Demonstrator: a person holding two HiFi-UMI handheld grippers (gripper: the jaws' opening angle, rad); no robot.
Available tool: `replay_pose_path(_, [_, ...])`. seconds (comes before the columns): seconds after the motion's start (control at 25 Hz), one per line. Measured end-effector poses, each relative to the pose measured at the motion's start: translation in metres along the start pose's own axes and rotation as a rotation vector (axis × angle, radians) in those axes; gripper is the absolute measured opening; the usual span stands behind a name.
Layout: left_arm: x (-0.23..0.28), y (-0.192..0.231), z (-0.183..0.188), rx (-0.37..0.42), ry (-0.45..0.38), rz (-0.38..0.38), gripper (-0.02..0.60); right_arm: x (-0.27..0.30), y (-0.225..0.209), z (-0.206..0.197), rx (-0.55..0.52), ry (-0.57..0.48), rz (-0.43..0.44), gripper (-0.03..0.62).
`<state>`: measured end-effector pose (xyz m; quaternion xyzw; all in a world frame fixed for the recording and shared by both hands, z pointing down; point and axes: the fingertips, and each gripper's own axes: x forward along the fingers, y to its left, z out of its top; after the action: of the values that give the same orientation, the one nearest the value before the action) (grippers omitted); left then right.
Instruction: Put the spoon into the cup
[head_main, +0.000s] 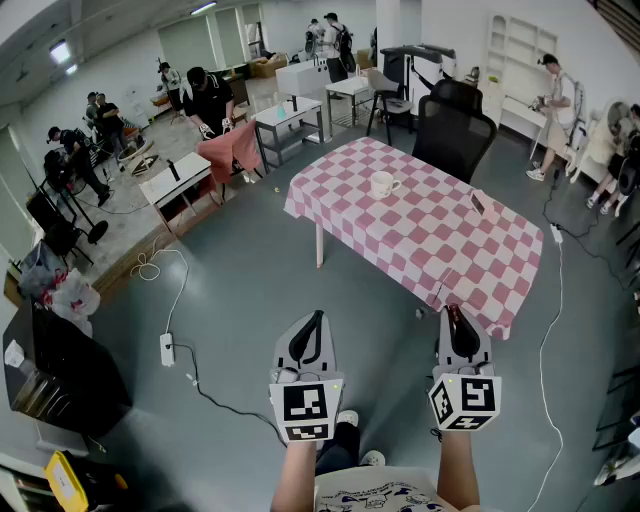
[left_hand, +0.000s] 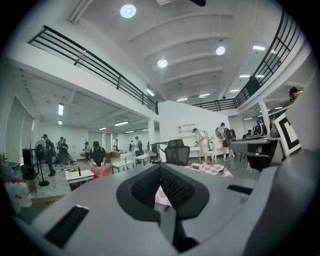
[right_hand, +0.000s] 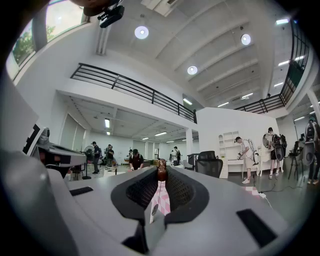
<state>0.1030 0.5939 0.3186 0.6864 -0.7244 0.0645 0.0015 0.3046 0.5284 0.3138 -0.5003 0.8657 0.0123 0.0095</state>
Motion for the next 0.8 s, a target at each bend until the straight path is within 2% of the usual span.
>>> replay_pose_path(0.52, [0.016,0.007,-0.004,-0.005,0.012,0.000,0.014,0.017,0.002,-0.007,0.007,0.012,0.012,0.051])
replay_pose_path(0.8, [0.054,0.023,-0.004,-0.002,0.024,-0.009,0.014,0.060,0.003,-0.012,0.018,0.029,0.024,0.052])
